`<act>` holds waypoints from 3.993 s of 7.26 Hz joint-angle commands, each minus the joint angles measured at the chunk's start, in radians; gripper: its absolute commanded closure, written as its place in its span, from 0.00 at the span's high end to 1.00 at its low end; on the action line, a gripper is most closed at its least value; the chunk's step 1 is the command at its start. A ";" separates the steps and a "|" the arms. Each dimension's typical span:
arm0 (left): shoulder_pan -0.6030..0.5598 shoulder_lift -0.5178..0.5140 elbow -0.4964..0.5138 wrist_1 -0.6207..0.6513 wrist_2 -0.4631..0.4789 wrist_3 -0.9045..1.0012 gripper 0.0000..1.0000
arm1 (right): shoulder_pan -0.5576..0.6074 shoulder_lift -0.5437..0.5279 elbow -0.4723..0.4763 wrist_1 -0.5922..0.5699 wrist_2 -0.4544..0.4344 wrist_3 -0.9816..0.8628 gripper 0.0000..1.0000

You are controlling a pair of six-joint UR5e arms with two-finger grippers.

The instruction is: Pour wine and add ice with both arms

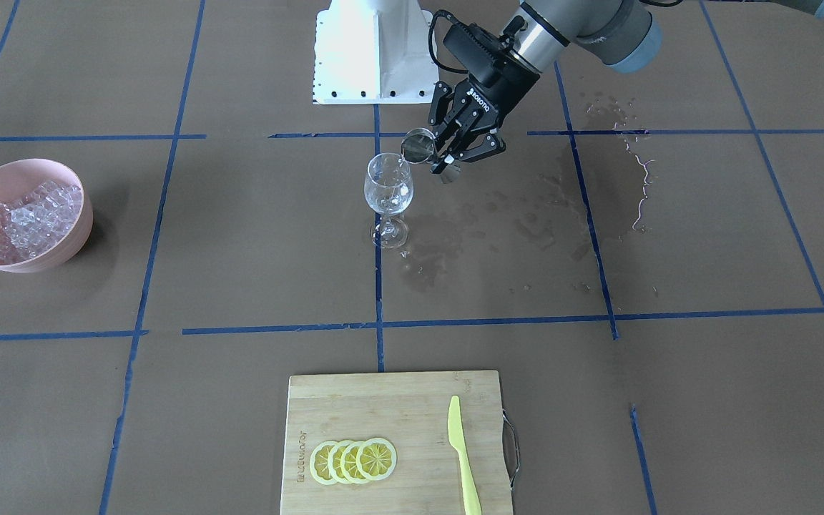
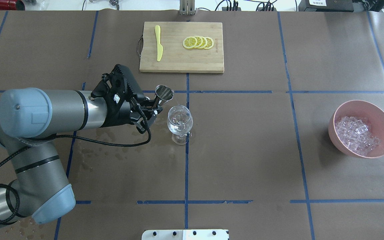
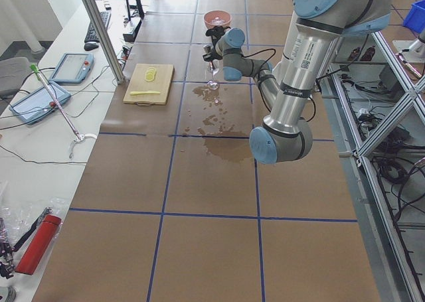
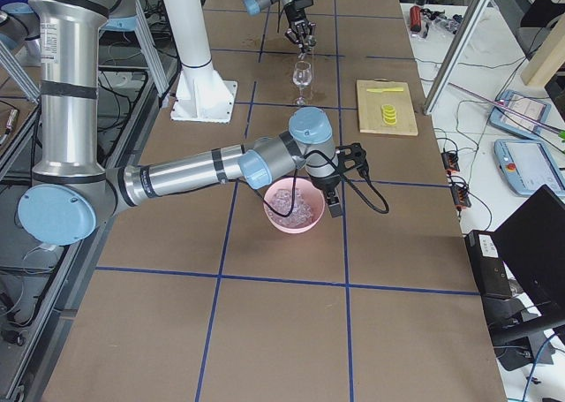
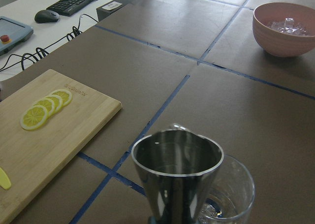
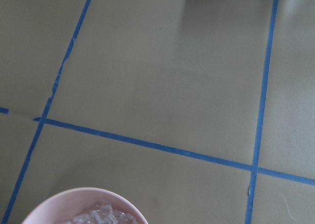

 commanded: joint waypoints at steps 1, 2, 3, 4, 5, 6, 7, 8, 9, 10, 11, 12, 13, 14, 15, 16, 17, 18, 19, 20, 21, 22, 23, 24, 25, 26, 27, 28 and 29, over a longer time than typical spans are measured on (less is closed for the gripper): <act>0.005 -0.012 -0.028 0.130 0.006 0.088 0.00 | 0.000 -0.002 -0.003 0.000 0.000 0.000 1.00; 0.013 -0.017 -0.054 0.201 0.009 0.143 0.00 | 0.000 -0.002 -0.003 0.000 0.002 0.002 1.00; 0.020 -0.026 -0.077 0.253 0.017 0.167 0.00 | 0.000 -0.002 -0.003 0.000 0.002 0.002 1.00; 0.052 -0.047 -0.085 0.304 0.067 0.187 0.00 | 0.000 -0.002 -0.003 0.000 0.002 0.002 1.00; 0.071 -0.083 -0.085 0.369 0.090 0.190 0.00 | 0.000 -0.002 -0.006 0.000 0.002 0.002 1.00; 0.071 -0.097 -0.085 0.397 0.091 0.191 0.00 | 0.000 -0.002 -0.010 0.000 0.002 0.000 1.00; 0.071 -0.094 -0.085 0.404 0.091 0.191 0.00 | 0.000 -0.002 -0.010 0.000 0.002 0.002 1.00; 0.071 -0.092 -0.087 0.419 0.091 0.193 0.00 | 0.000 -0.002 -0.010 0.000 0.002 0.002 1.00; 0.071 -0.092 -0.096 0.446 0.091 0.193 0.00 | 0.000 -0.002 -0.010 -0.002 0.002 0.000 1.00; 0.071 -0.097 -0.118 0.508 0.092 0.193 0.00 | -0.002 -0.002 -0.012 0.000 0.002 0.002 1.00; 0.069 -0.100 -0.137 0.557 0.097 0.245 0.00 | 0.000 -0.002 -0.013 -0.002 0.002 0.002 1.00; 0.071 -0.107 -0.137 0.598 0.112 0.254 0.00 | 0.000 -0.002 -0.013 -0.002 0.002 0.002 1.00; 0.071 -0.124 -0.137 0.644 0.114 0.254 0.00 | -0.002 -0.002 -0.015 -0.002 0.002 0.002 1.00; 0.071 -0.146 -0.137 0.690 0.114 0.254 0.00 | 0.000 -0.002 -0.016 0.000 0.002 0.000 1.00; 0.076 -0.161 -0.136 0.713 0.114 0.254 0.00 | 0.000 -0.002 -0.018 0.000 0.002 0.000 1.00; 0.079 -0.170 -0.133 0.727 0.114 0.254 0.00 | 0.000 -0.002 -0.018 -0.002 0.002 0.000 1.00; 0.091 -0.182 -0.134 0.762 0.141 0.254 0.00 | 0.000 -0.002 -0.018 0.000 0.002 0.000 1.00; 0.118 -0.211 -0.130 0.810 0.191 0.254 0.00 | 0.000 -0.002 -0.020 -0.002 0.002 0.000 1.00; 0.120 -0.221 -0.131 0.835 0.192 0.254 0.00 | 0.000 -0.002 -0.020 -0.002 0.002 0.000 1.00; 0.120 -0.233 -0.129 0.870 0.196 0.254 0.00 | -0.002 -0.002 -0.020 -0.002 0.002 0.000 1.00; 0.122 -0.247 -0.128 0.922 0.198 0.254 0.00 | 0.000 -0.002 -0.021 0.000 0.002 0.000 1.00; 0.123 -0.268 -0.128 0.966 0.199 0.254 0.00 | 0.000 -0.002 -0.021 0.000 0.002 0.000 1.00; 0.128 -0.287 -0.125 1.003 0.199 0.254 0.00 | 0.000 -0.002 -0.021 -0.002 0.002 0.000 1.00; 0.131 -0.301 -0.123 1.031 0.199 0.253 0.00 | 0.000 -0.002 -0.023 -0.002 0.002 0.000 1.00; 0.137 -0.301 -0.116 1.040 0.218 0.253 0.00 | -0.002 -0.002 -0.026 -0.002 0.002 0.000 1.00; 0.157 -0.324 -0.090 1.069 0.270 0.253 0.00 | 0.000 -0.002 -0.027 -0.002 0.002 0.000 1.00; 0.157 -0.366 -0.056 1.101 0.270 0.251 0.00 | 0.000 -0.002 -0.027 -0.002 0.002 0.000 1.00; 0.158 -0.399 -0.039 1.140 0.272 0.251 0.00 | 0.000 -0.002 -0.027 -0.002 0.002 0.000 1.00; 0.158 -0.408 -0.030 1.157 0.272 0.251 0.00 | 0.000 -0.002 -0.032 0.000 0.002 0.000 1.00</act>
